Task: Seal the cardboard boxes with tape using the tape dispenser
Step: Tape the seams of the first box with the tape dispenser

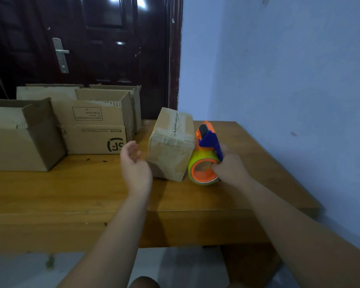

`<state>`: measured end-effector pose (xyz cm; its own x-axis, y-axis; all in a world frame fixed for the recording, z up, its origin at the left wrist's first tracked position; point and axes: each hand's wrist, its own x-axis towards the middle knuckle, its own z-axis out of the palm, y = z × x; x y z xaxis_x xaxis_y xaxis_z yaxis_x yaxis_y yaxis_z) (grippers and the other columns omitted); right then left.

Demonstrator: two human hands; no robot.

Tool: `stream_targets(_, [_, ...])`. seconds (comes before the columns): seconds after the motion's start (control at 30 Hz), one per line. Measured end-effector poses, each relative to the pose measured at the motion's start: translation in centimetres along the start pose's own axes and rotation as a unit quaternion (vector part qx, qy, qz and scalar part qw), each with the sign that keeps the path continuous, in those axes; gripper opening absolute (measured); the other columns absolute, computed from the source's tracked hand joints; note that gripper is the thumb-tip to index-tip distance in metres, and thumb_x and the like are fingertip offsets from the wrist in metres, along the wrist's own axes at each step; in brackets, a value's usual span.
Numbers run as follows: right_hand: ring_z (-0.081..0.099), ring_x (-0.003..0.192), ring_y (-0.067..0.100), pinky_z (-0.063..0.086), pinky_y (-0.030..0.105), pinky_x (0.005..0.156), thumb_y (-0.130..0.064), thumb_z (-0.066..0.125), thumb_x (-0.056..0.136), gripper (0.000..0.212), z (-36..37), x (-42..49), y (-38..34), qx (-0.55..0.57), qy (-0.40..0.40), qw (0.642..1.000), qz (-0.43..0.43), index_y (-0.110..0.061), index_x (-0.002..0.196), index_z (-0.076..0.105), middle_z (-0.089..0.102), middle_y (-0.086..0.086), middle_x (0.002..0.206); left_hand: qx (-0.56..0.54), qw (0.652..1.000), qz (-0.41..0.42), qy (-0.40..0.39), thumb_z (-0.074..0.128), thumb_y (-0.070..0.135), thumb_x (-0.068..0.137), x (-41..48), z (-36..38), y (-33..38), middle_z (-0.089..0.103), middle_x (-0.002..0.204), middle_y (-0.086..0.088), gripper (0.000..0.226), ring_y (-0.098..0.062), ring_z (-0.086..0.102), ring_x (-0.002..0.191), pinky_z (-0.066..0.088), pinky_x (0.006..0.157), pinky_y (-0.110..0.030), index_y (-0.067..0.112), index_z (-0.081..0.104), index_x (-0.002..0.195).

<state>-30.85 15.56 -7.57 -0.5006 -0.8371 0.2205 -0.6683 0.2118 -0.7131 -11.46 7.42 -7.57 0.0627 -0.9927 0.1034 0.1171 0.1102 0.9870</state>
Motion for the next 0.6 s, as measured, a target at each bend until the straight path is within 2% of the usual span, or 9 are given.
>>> stream_targets(0.07, [0.056,0.081,0.018,0.038,0.016,0.054,-0.001,0.058,0.084,0.058,0.8,-0.4,-0.5,0.017,0.004,1.0,-0.005,-0.025,0.134,0.043,0.057,-0.001,0.097,0.039,0.99,0.128,-0.039,0.039,-0.016,0.087,-0.6,-0.9,-0.2,0.041,0.144,0.006,0.069,-0.007,0.036,0.133,0.033,0.104,-0.019,0.025,0.036,0.142])
stream_targets(0.17, [0.051,0.075,0.006,0.037,0.01,0.05,0.0,0.057,0.084,0.06,1.4,-0.5,-0.8,0.04,0.01,0.999,-0.004,-0.028,0.135,0.042,0.057,-0.004,0.1,0.181,0.948,0.242,-0.102,0.051,-0.004,0.088,-0.3,-1.5,0.8,0.016,0.156,0.01,0.081,-0.006,0.012,0.142,0.017,0.115,-0.029,0.031,0.012,0.149])
stream_targets(0.2, [0.051,0.076,0.005,0.037,0.009,0.051,0.001,0.057,0.084,0.06,1.4,-0.5,-1.0,0.045,0.01,0.999,-0.008,-0.028,0.135,0.043,0.058,-0.004,0.102,0.257,0.912,0.303,-0.105,0.056,0.004,0.088,0.1,-1.7,1.2,0.008,0.156,0.013,0.082,-0.005,0.005,0.143,0.012,0.117,-0.03,0.03,0.007,0.149])
stream_targets(0.27, [0.051,0.078,0.005,0.04,0.014,0.056,0.002,0.058,0.084,0.06,1.4,-0.4,-1.4,0.047,0.006,0.999,-0.015,-0.026,0.135,0.043,0.058,-0.004,0.105,0.392,0.812,0.418,-0.108,0.059,0.024,0.088,1.4,-1.8,1.8,0.002,0.154,0.013,0.08,-0.005,-0.002,0.141,0.002,0.116,-0.03,0.027,0.008,0.149])
stream_targets(0.33, [0.052,0.078,0.004,0.04,0.016,0.058,0.001,0.059,0.084,0.06,1.4,-0.2,-1.7,0.038,0.007,0.999,-0.026,-0.024,0.135,0.043,0.057,-0.008,0.101,0.486,0.735,0.453,-0.135,0.058,0.038,0.088,2.7,-1.9,1.8,0.018,0.156,0.006,0.072,-0.011,0.008,0.144,-0.002,0.115,-0.034,0.024,0.021,0.149])
stream_targets(0.37, [0.052,0.077,0.004,0.039,0.016,0.057,0.0,0.059,0.084,0.059,1.4,-0.1,-1.8,0.035,0.007,0.999,-0.032,-0.024,0.135,0.043,0.056,-0.011,0.097,0.51,0.717,0.452,-0.147,0.059,0.039,0.088,3.1,-2.0,1.7,0.03,0.152,0.003,0.066,-0.014,0.02,0.143,-0.001,0.114,-0.035,0.023,0.03,0.146])
stream_targets(0.47, [0.054,0.074,0.007,0.039,0.018,0.055,0.0,0.058,0.083,0.059,0.8,0.1,-1.8,0.026,-0.004,0.999,-0.039,-0.024,0.135,0.043,0.056,-0.012,0.091,0.48,0.722,0.475,-0.147,0.066,0.024,0.086,3.6,-2.6,1.1,0.057,0.131,-0.002,0.048,-0.021,0.052,0.122,0.014,0.112,-0.037,0.018,0.052,0.132])
stream_targets(0.53, [0.057,0.08,0.016,0.044,0.021,0.059,-0.003,0.061,0.083,0.059,0.2,0.2,-1.6,0.014,-0.02,0.999,-0.044,-0.022,0.135,0.042,0.059,-0.002,0.1,0.453,0.742,0.472,-0.148,0.065,0.016,0.087,3.9,-2.9,1.2,0.063,0.123,-0.004,0.039,-0.024,0.058,0.114,0.028,0.109,-0.039,0.016,0.06,0.125])
stream_targets(0.6, [0.059,0.094,0.021,0.05,0.029,0.072,-0.01,0.068,0.082,0.06,-0.6,0.3,-1.1,0.011,-0.029,0.998,-0.056,-0.022,0.135,0.041,0.058,-0.003,0.104,0.442,0.758,0.451,-0.162,0.059,0.016,0.091,4.1,-2.9,1.5,0.063,0.123,-0.004,0.034,-0.025,0.057,0.114,0.043,0.099,-0.043,0.018,0.061,0.125])
